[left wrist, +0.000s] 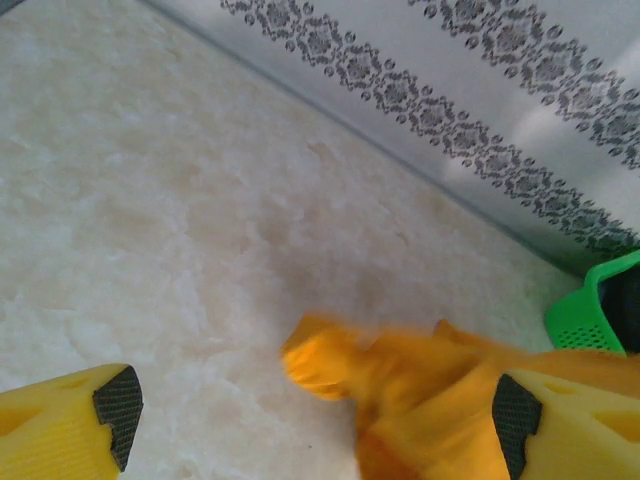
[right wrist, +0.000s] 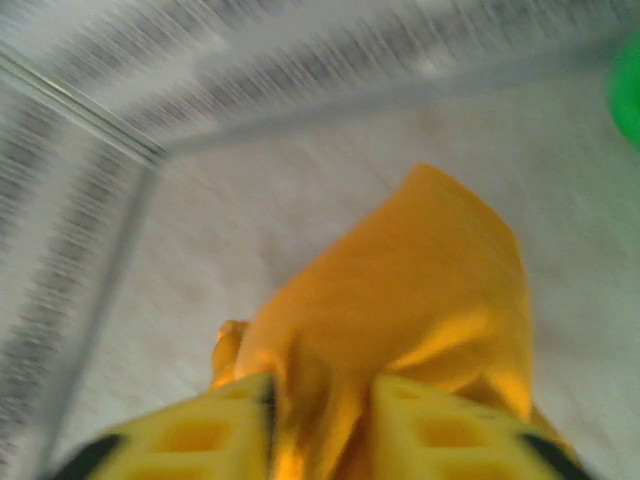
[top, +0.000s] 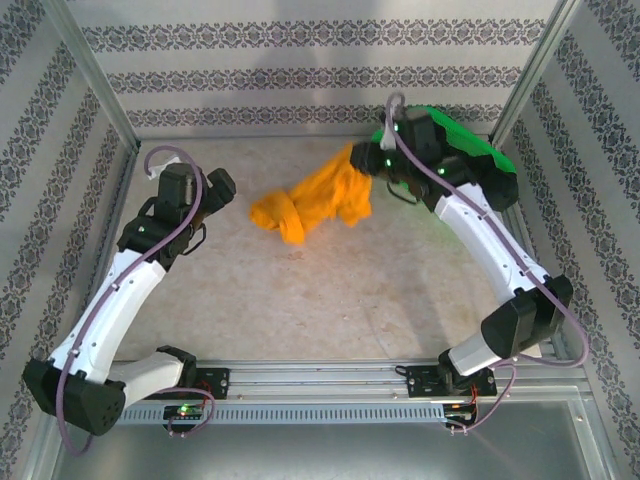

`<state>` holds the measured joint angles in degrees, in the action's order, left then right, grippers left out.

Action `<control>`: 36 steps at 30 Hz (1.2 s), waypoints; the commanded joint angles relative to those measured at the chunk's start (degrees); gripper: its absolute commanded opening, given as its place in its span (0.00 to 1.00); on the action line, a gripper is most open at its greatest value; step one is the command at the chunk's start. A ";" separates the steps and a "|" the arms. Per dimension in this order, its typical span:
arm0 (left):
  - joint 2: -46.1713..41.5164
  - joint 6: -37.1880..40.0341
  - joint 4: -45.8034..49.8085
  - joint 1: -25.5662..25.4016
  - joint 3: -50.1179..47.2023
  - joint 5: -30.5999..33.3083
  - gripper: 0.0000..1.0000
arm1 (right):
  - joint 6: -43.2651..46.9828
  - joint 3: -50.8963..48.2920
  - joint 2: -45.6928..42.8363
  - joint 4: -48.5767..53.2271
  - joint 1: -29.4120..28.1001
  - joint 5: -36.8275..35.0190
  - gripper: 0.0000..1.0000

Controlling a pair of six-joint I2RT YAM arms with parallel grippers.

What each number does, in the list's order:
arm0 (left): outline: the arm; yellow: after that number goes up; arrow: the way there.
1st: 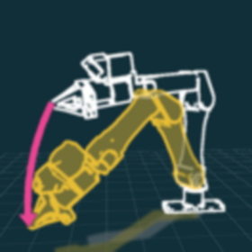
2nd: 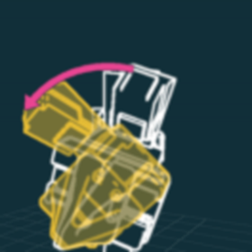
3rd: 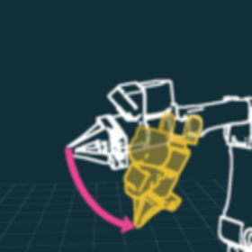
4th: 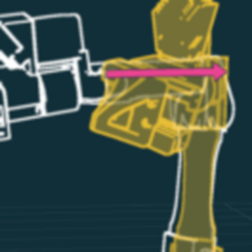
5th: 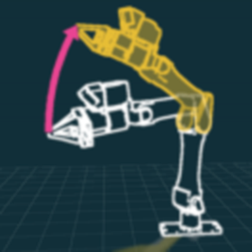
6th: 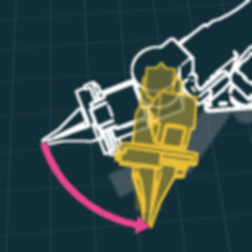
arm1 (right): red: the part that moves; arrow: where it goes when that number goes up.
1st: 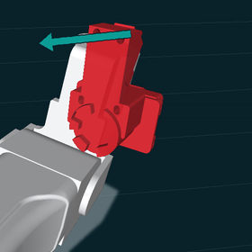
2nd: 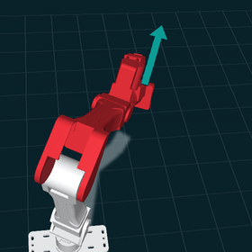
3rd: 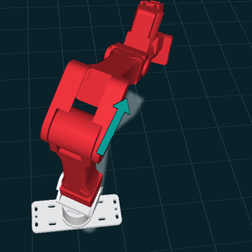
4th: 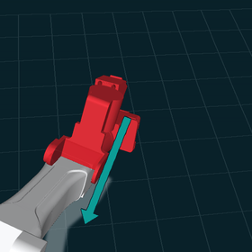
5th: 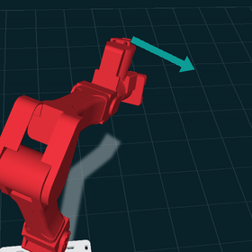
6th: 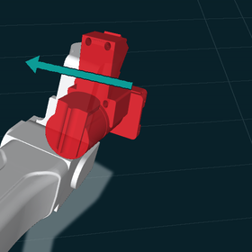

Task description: Fold and stack the t-shirts

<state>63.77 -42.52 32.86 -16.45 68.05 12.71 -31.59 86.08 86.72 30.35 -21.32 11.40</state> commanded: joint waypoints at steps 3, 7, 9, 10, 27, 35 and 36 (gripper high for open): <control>2.73 -0.83 0.96 -0.16 -2.27 -7.34 0.88 | -1.46 -15.26 -7.06 2.56 6.17 -2.93 0.57; 7.54 -2.68 -2.03 -0.17 -4.68 -17.19 0.81 | -2.17 -19.92 -10.12 3.01 5.34 -5.98 0.56; 10.53 -4.16 -3.85 -0.30 -5.78 -21.94 0.77 | -3.86 -22.23 -10.90 2.72 4.16 -6.72 0.55; 11.97 -4.91 -4.28 -0.39 -5.99 -23.44 0.77 | -4.54 -23.13 -11.08 2.61 3.49 -6.88 0.54; 34.56 -10.72 7.61 -10.35 5.00 -25.58 0.80 | -13.87 -31.37 -8.02 -0.62 1.32 -6.53 0.55; 47.17 -4.48 18.99 -15.53 18.28 -19.78 0.88 | -15.51 -32.52 -7.61 -0.39 1.30 -5.88 0.56; 48.62 -4.10 19.56 -15.71 19.32 -19.60 0.87 | -15.52 -32.57 -7.81 -0.34 1.32 -5.80 0.56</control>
<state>109.65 -49.74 44.77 -31.16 84.79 -10.35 -45.91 54.24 78.83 30.11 -20.36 5.43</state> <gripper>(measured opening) 0.875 0.558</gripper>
